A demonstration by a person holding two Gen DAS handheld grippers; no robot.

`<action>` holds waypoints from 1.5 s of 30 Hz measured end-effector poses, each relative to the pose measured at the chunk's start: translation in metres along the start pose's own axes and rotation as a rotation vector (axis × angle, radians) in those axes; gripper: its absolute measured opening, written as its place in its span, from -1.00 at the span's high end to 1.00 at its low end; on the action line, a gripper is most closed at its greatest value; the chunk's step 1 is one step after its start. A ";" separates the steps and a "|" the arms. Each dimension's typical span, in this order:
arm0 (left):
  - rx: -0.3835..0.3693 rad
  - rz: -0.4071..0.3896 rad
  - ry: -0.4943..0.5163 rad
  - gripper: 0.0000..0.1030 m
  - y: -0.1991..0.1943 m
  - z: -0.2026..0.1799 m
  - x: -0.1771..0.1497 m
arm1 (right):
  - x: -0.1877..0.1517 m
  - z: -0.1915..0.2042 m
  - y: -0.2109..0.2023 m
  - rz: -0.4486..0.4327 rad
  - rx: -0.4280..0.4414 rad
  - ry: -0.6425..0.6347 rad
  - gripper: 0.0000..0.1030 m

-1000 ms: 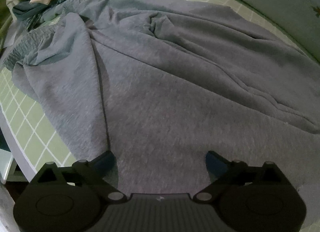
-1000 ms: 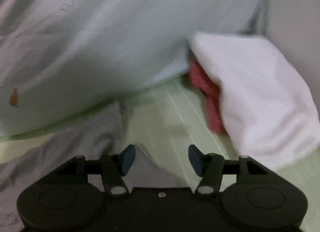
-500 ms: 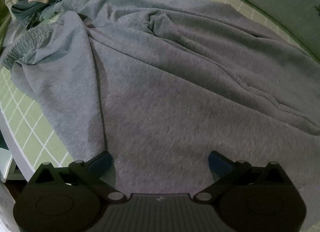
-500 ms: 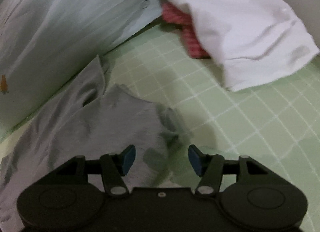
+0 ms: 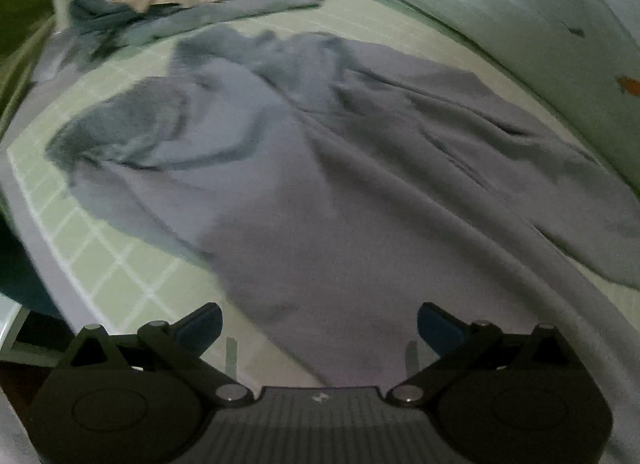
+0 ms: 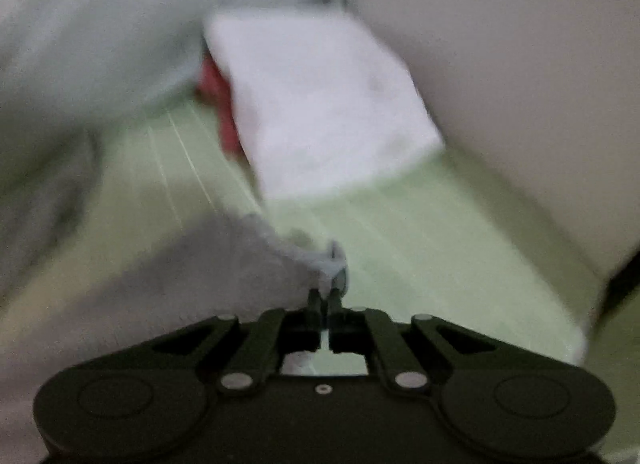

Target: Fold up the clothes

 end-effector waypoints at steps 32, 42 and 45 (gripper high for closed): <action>-0.139 -0.080 0.343 0.27 0.064 0.162 0.136 | -0.145 0.283 -0.120 0.008 0.153 -0.124 -0.69; 0.005 -0.149 0.073 0.67 0.083 0.239 0.193 | -0.166 0.334 -0.130 0.030 0.161 -0.157 -0.69; 0.032 -0.126 0.024 0.55 0.089 0.253 0.198 | -0.167 0.338 -0.129 0.037 0.166 -0.164 -0.69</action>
Point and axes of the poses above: each gripper's, at about its wrist camera, not at the fingertips, and y roughly the way its jaws point, z to its left, x to its top, the point moved 7 cm from there along y, roughly the way its jaws point, and after that the axes turned 7 degrees about x, right-handed, at the moved point
